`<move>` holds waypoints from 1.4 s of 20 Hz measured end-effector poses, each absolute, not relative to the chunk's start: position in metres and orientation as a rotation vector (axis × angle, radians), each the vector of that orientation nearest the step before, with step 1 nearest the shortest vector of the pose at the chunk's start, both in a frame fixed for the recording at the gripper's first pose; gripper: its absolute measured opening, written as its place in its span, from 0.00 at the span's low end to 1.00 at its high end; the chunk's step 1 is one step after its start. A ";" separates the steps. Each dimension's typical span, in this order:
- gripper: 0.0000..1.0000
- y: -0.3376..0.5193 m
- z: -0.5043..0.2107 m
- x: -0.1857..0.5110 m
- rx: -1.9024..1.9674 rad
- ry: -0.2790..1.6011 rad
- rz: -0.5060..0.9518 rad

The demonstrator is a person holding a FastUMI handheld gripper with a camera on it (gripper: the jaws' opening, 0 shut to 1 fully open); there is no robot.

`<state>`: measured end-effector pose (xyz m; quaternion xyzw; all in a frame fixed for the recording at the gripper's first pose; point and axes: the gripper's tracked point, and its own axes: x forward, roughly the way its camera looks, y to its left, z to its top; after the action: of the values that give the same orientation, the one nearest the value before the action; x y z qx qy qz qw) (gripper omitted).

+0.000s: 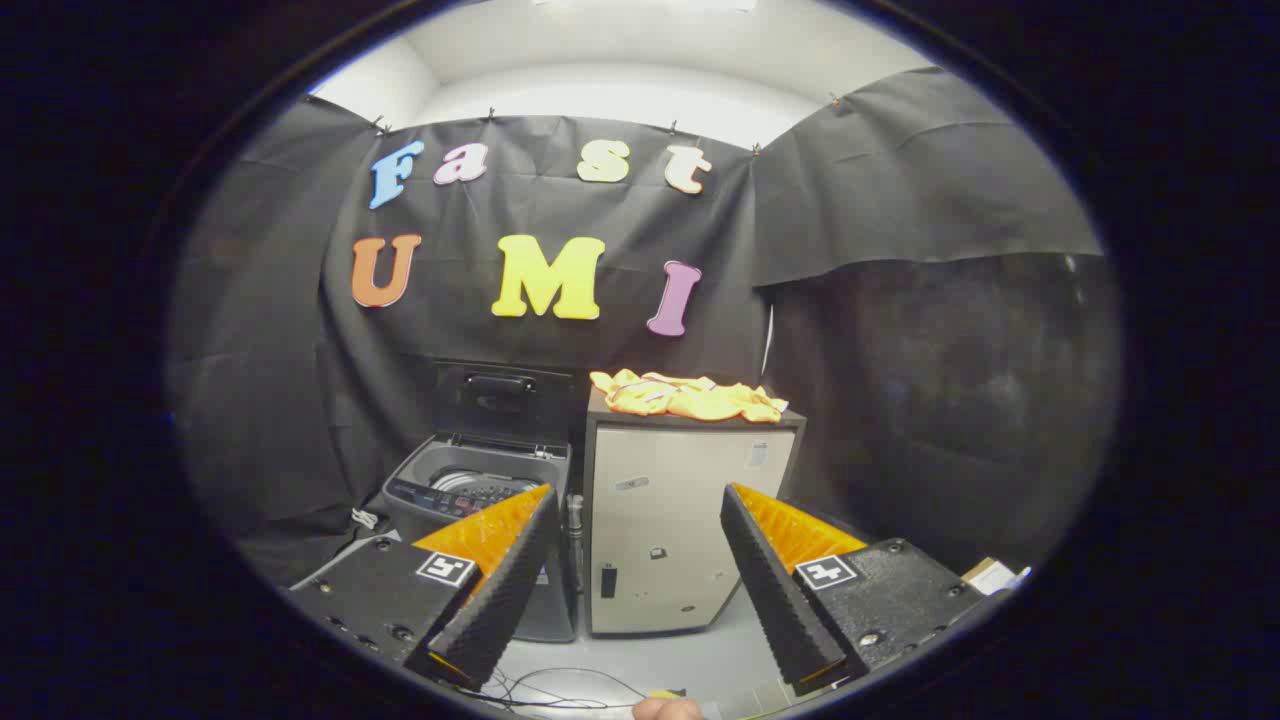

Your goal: Put the clothes into the washing machine and then close the washing machine lid.

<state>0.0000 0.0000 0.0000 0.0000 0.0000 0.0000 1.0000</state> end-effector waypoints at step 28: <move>1.00 0.004 0.008 -0.001 -0.023 -0.025 0.008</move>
<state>-0.0010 0.0038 0.0077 -0.0114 -0.0125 0.0038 0.9998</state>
